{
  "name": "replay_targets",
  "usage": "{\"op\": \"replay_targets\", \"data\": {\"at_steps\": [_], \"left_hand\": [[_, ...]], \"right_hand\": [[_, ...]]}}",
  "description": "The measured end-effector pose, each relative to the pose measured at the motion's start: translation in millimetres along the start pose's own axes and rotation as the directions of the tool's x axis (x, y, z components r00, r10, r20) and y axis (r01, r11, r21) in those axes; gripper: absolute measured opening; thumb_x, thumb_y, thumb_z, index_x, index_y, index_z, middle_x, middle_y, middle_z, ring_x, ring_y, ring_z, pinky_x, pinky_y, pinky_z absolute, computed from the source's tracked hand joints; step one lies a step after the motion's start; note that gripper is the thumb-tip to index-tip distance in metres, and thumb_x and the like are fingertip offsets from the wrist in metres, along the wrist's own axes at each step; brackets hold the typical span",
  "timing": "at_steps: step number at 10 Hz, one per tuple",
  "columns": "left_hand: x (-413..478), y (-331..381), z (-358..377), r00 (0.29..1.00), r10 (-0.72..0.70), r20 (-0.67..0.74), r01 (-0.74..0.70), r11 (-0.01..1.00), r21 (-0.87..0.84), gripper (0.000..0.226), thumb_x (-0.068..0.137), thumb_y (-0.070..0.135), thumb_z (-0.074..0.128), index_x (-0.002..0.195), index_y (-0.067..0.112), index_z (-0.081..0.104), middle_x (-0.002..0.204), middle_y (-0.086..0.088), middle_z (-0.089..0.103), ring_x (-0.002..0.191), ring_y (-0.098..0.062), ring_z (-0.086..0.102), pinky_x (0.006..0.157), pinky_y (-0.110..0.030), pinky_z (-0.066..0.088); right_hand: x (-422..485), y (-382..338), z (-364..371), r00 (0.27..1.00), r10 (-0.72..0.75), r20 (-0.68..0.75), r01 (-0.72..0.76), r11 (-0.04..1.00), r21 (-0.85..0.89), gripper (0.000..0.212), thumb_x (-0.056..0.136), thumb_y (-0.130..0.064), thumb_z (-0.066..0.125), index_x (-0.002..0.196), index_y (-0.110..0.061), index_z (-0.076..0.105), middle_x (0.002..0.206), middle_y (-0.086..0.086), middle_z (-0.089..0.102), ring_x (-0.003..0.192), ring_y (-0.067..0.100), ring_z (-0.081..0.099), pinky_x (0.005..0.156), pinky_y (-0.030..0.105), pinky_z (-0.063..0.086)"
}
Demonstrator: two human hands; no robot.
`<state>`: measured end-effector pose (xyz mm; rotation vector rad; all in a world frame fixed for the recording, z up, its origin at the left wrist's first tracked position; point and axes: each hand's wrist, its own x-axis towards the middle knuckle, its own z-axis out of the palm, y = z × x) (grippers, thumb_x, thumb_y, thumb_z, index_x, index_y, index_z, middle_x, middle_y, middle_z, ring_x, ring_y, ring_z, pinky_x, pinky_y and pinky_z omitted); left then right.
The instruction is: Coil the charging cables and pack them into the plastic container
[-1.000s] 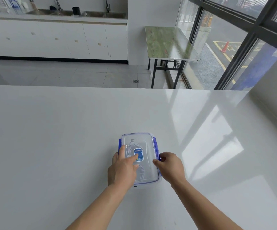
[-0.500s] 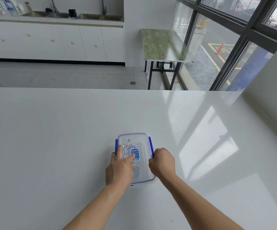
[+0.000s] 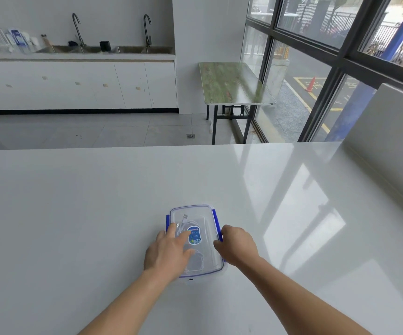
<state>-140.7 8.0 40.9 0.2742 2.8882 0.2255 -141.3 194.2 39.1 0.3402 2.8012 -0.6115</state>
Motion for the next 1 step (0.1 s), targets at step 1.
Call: {"op": "replay_targets", "data": {"at_steps": [1], "left_hand": [[7.6,-2.5,-19.7,0.998,0.021,-0.054,-0.015,0.994,0.11,0.054,0.097,0.054,0.042,0.147,0.034,0.037,0.147,-0.002,0.041,0.134,-0.024,0.038,0.099,-0.039,0.045]], "right_hand": [[0.3,-2.4,-19.8,0.998,-0.044,0.037,0.047,0.995,-0.09,0.022,0.084,-0.031,0.057,0.099,-0.015,0.063,0.093,0.002,0.069,0.087,0.025,0.066,0.064,0.03,0.048]]}}
